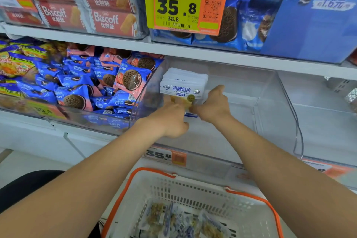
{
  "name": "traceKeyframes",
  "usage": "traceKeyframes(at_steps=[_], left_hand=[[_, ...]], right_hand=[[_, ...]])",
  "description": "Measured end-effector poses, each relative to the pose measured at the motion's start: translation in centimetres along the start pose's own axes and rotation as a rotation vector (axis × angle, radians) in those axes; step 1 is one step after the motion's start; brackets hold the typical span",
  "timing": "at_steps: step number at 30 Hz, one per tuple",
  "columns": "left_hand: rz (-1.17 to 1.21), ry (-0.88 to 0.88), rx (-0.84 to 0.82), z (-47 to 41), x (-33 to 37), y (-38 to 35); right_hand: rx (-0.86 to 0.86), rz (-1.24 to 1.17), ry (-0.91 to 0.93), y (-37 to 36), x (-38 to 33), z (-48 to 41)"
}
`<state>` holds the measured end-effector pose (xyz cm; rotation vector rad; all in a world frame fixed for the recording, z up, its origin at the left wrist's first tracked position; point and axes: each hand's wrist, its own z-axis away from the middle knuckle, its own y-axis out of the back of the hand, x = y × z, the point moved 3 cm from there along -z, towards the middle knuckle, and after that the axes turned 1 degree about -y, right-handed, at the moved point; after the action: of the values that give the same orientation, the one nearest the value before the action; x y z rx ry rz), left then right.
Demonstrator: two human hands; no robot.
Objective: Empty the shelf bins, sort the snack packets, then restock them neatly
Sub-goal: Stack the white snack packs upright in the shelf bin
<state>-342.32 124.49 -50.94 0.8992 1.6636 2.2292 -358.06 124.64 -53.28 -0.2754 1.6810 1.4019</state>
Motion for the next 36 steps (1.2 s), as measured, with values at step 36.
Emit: traceKeyframes(at_steps=[36], left_hand=[[-0.382, 0.022, 0.445, -4.4, -0.5, 1.8]], right_hand=[[-0.262, -0.382, -0.226, 0.4, 0.9, 0.6]])
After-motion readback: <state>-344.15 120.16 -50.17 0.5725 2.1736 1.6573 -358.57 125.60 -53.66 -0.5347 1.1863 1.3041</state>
